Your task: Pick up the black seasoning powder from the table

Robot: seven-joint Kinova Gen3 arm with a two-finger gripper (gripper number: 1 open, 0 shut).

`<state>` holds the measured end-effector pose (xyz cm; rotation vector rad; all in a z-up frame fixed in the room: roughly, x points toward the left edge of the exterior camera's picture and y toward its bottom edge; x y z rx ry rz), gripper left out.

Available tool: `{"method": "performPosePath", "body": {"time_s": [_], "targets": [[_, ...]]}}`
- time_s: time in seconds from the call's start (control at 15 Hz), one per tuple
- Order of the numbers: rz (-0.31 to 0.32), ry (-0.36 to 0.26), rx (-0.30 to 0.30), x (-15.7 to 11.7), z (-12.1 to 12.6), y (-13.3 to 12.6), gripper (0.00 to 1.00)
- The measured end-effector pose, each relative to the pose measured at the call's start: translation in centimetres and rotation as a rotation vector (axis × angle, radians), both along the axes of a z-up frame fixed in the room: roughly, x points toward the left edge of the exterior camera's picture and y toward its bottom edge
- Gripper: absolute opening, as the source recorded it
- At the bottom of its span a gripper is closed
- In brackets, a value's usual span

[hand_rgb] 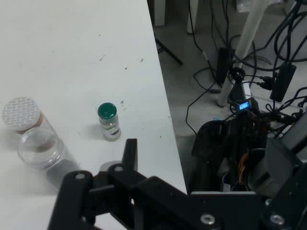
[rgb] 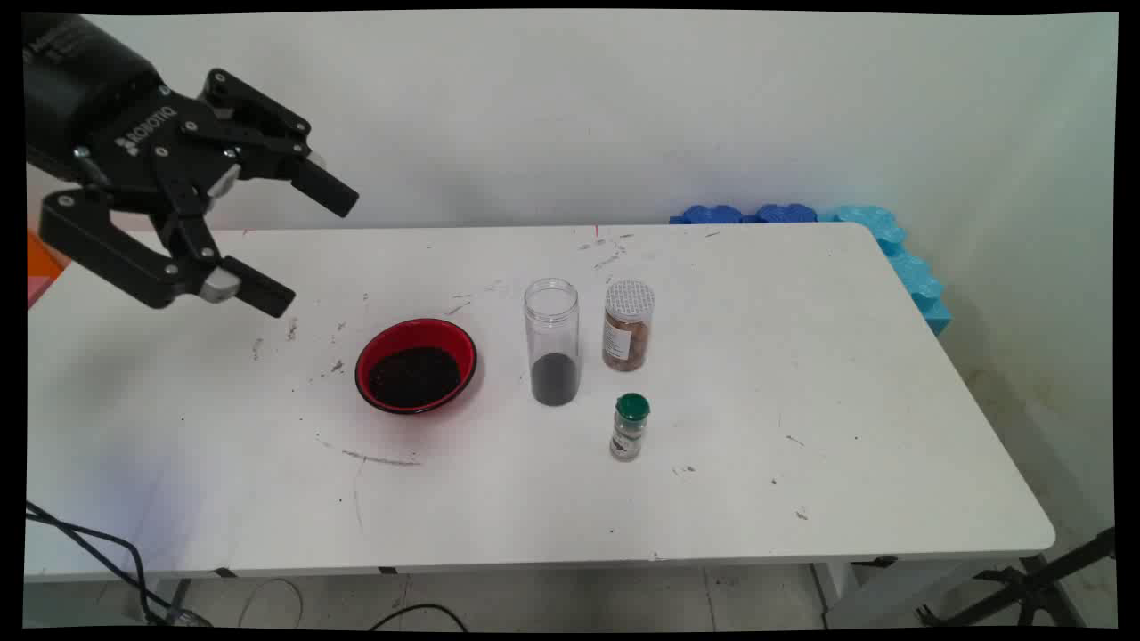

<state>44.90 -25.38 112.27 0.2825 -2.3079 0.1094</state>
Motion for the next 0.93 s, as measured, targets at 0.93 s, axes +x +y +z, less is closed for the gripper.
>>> {"method": "performPosePath", "body": {"time_s": [0.93], "targets": [[0.242,0.015,-0.012,-0.4,-5.5,-2.0,1.00]]}}
